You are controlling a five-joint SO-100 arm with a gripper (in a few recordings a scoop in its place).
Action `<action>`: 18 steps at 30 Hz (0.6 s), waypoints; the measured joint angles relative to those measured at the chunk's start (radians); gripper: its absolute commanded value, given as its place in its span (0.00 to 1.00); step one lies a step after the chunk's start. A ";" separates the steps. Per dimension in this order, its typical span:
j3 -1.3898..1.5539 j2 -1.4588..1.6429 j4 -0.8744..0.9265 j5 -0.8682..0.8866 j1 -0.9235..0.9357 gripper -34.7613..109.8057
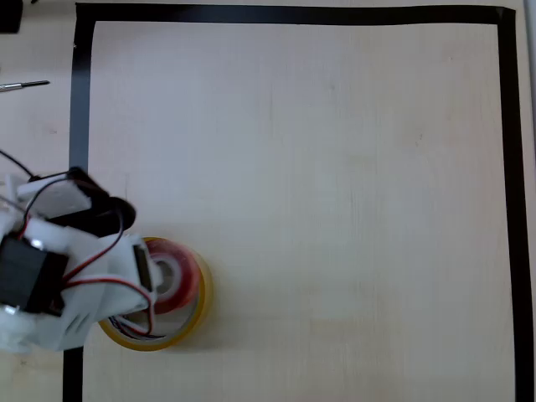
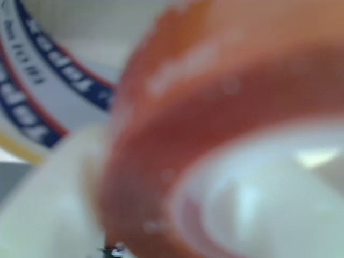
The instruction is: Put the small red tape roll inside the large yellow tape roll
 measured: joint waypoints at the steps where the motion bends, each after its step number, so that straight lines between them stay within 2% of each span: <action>1: 0.017 0.008 -0.006 -0.003 0.012 0.24; 8: 0.109 0.025 -0.086 -0.012 0.043 0.25; 11: 0.137 0.025 -0.103 -0.021 0.043 0.36; 18: 0.138 0.025 -0.120 -0.023 0.046 0.38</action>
